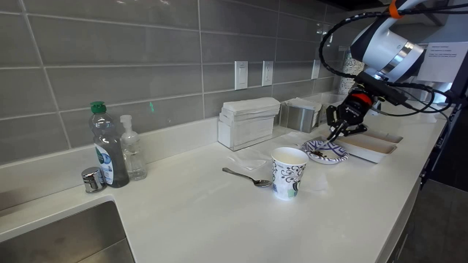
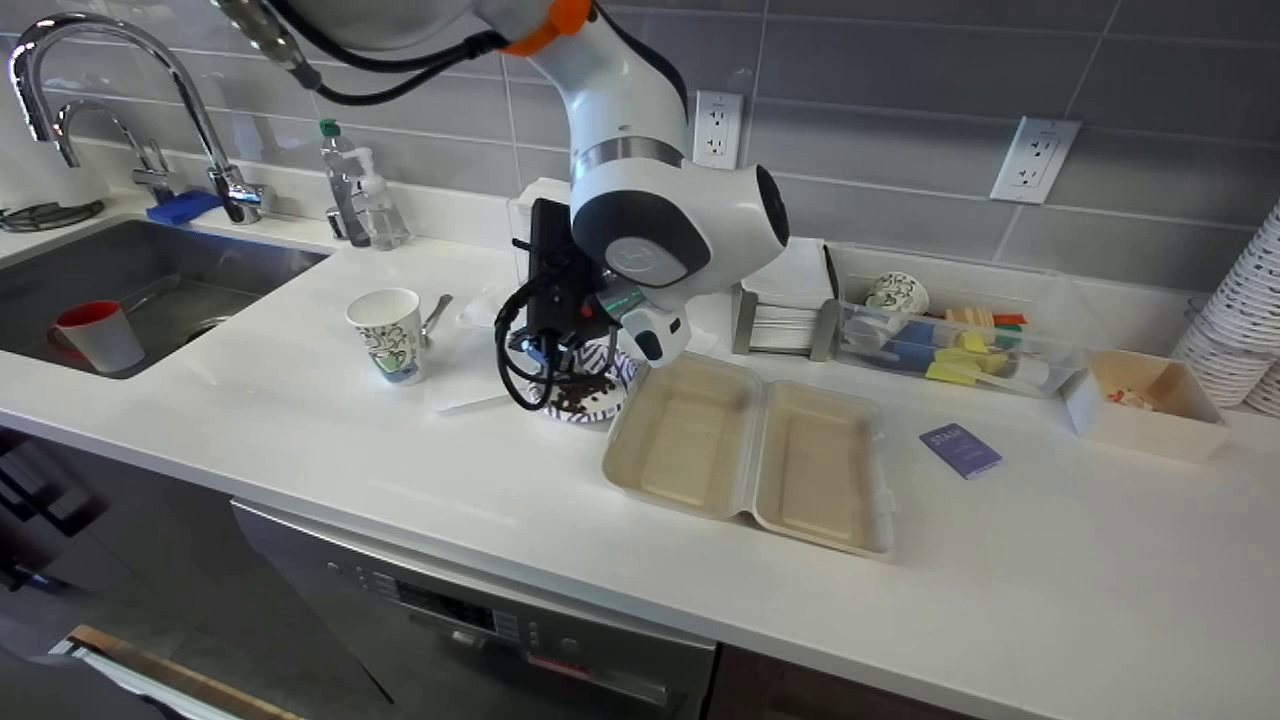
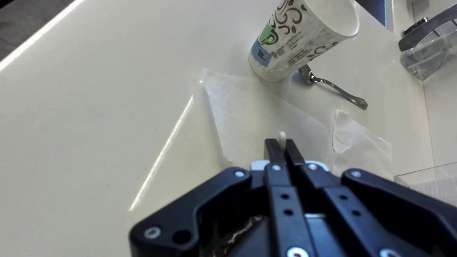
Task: Use the white knife to stir the contents in the black and white bowl on the left.
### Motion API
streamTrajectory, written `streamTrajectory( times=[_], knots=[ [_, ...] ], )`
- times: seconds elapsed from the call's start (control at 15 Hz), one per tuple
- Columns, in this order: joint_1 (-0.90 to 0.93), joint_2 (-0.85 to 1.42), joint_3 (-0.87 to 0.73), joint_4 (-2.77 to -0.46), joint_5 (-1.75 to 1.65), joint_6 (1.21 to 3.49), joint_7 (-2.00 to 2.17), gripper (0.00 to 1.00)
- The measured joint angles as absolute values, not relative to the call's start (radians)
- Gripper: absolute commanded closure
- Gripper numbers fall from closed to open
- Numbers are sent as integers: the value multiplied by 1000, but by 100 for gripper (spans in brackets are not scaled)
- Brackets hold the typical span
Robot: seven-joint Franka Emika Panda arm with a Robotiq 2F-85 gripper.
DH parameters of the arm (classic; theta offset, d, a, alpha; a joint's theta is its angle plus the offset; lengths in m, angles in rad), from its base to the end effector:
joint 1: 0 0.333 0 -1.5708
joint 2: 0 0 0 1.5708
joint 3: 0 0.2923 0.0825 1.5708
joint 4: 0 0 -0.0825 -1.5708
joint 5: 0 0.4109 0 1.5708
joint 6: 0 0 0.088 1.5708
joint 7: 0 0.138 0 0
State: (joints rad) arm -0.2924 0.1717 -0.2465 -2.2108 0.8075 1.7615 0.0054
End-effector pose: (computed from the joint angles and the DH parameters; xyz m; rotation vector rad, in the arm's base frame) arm 0.4650 -0.1811 0.2264 -2.0346 1.0754 0.4571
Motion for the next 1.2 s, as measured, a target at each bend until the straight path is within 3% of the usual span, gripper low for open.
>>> streamTrajectory(
  times=[1.2],
  knots=[
    [-283,181,-269,-2191,648,1637,165,99]
  ],
)
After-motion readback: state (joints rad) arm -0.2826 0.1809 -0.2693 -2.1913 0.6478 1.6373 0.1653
